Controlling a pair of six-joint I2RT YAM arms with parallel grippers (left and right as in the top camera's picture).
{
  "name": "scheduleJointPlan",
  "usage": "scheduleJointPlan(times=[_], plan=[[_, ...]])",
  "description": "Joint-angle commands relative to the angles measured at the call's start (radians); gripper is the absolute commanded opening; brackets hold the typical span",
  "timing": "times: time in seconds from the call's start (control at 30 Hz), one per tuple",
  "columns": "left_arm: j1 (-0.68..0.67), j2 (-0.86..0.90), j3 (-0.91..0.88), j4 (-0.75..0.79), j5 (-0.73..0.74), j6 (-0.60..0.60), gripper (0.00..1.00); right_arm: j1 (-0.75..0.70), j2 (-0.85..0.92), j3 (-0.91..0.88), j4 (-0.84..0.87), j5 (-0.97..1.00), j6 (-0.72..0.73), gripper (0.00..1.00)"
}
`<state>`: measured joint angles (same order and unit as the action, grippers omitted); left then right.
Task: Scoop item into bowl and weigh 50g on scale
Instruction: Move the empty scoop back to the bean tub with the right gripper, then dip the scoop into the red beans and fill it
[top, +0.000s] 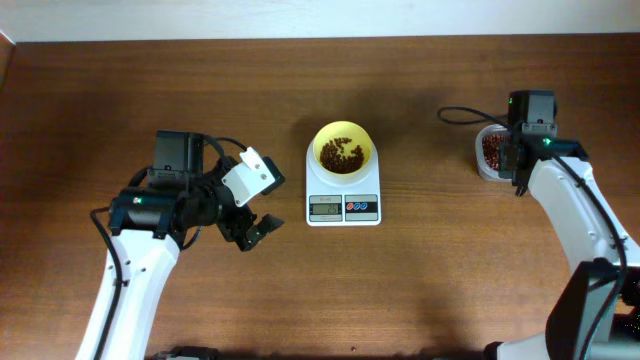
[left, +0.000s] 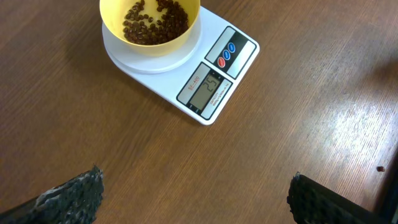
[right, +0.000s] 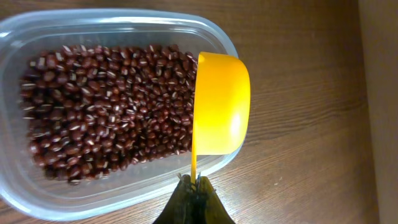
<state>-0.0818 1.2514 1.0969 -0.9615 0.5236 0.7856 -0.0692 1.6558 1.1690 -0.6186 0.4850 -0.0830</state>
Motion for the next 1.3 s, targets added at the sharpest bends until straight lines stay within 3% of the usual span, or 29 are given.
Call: scheduleJointPlan(times=[0.0,0.4,0.83,1.13,1.27], plan=[[0.006,0.000,-0.003,-0.001,0.003,0.014,0.99,-0.011,0.036,0.022,0.000,-0.020,0.001,0.04],[0.006,0.000,-0.003,-0.001,0.003,0.013,0.99,-0.011,0.040,0.022,-0.017,-0.434,0.127,0.04],[0.006,0.000,-0.003,-0.001,0.003,0.014,0.99,-0.025,0.040,0.022,-0.021,-0.486,0.179,0.04],[0.006,0.000,-0.004,-0.001,0.003,0.014,0.99,-0.286,0.040,0.019,-0.009,-0.875,0.196,0.04],[0.006,0.000,-0.003,-0.001,0.003,0.013,0.99,-0.318,0.071,0.008,-0.003,-0.958,0.195,0.04]])
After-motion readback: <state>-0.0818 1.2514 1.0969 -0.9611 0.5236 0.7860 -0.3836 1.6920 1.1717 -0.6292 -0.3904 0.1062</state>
